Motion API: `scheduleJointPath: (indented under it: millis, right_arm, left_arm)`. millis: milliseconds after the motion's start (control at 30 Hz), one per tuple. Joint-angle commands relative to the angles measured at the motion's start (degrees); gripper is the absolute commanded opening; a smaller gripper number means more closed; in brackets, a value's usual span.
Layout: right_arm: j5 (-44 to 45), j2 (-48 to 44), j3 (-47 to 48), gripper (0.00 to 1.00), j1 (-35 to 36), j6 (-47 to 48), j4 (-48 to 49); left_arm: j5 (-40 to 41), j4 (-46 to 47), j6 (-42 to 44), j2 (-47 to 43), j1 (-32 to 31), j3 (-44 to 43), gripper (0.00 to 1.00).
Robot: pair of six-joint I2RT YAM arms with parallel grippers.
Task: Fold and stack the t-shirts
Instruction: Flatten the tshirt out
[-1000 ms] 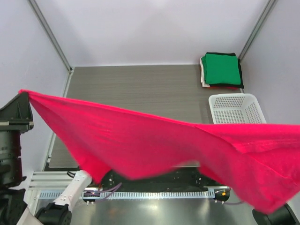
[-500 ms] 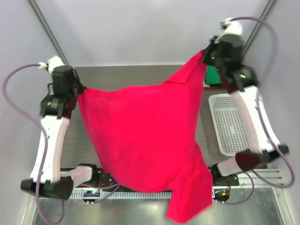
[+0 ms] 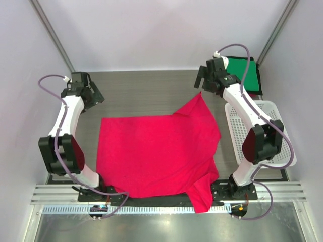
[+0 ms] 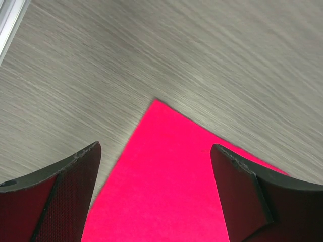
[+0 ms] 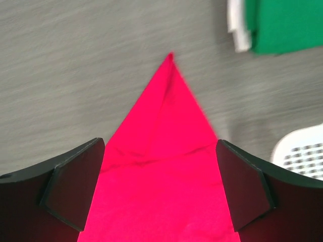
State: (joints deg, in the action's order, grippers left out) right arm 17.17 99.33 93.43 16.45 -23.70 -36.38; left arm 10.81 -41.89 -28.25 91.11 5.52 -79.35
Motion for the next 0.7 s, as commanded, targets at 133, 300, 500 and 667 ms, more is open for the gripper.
scheduleJointPath:
  millis: [133, 300, 500, 667]
  right_arm:
    - [-18.6, -3.7, -16.6, 0.90, 0.1, -9.3, 11.4]
    - [-24.5, 2.3, -19.5, 0.81, 0.1, -11.4, 16.7]
    - [-26.5, 9.8, -15.7, 0.69, 0.1, -12.2, 18.7]
    - [-26.0, 14.7, -12.7, 0.64, 0.1, -12.8, 18.9]
  left_arm:
    - [-7.6, -1.7, -3.4, -11.5, -0.5, 8.1, 0.86]
    - [-10.5, -1.7, -5.9, -19.4, -4.1, 18.1, 0.84]
    - [-10.5, -1.4, -6.0, -29.2, -7.0, 25.6, 0.84]
    - [-8.4, -0.6, -5.8, -34.9, -7.1, 30.7, 0.84]
